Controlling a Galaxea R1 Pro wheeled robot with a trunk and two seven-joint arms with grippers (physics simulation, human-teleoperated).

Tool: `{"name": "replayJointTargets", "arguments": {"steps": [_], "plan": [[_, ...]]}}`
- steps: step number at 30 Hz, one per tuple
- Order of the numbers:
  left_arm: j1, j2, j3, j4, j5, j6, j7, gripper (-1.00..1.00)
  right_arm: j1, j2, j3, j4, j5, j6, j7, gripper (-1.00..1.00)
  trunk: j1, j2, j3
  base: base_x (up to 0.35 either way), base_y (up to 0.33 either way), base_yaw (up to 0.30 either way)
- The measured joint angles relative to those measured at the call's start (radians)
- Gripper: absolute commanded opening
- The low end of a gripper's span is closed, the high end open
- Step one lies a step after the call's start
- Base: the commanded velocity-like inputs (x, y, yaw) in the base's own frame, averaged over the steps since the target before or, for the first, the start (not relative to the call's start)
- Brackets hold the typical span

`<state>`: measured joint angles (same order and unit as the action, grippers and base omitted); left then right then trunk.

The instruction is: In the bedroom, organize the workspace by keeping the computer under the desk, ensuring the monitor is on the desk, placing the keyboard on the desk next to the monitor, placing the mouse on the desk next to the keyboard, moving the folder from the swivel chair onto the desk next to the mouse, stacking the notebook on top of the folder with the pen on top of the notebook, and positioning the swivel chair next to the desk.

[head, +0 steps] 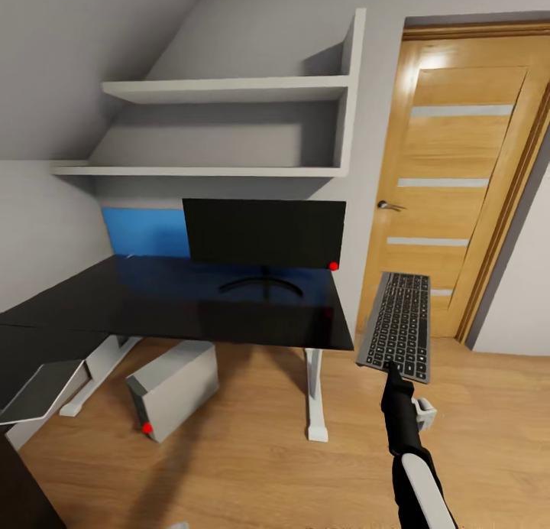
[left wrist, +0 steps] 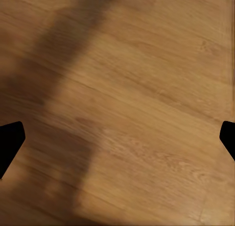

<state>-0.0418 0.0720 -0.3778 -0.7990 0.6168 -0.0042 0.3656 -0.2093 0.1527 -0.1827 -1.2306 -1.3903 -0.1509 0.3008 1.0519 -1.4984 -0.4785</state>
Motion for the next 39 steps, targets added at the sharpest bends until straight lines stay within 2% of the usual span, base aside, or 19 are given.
{"name": "replayJointTargets", "arguments": {"steps": [4, 11, 25, 39], "plan": [[0.001, 0.0, 0.0, 0.0, 0.0, 0.0, 0.0, 1.0, 0.0, 0.0, -0.001, 0.0, 0.0, 0.0, -0.001, -1.0, 0.0, 0.0, 0.0, 0.0, 0.045, -0.256], [0.0, 0.0, -0.001, 0.0, 0.0, 0.0, 0.0, 1.0, 0.0, 0.0, -0.001, 0.001, 0.0, 0.0, 0.0, -1.0, 0.0, 0.0, 0.0, 0.0, 0.286, -0.236], [0.0, 0.0, 0.0, 0.0, 0.0, 0.0, -0.001, 1.0, 0.0, 0.0, 0.0, 0.003, 0.0, 0.005, 0.001, -1.0, 0.0, 0.0, 0.0, 0.0, 0.319, -0.025], [0.0, 0.0, -0.001, 0.001, 0.002, 0.001, -0.002, 1.0, 0.0, -0.001, 0.002, 0.004, 0.004, 0.009, 0.004, -1.0, 0.0, 0.0, 0.0, 0.0, 0.038, 0.0]]}}
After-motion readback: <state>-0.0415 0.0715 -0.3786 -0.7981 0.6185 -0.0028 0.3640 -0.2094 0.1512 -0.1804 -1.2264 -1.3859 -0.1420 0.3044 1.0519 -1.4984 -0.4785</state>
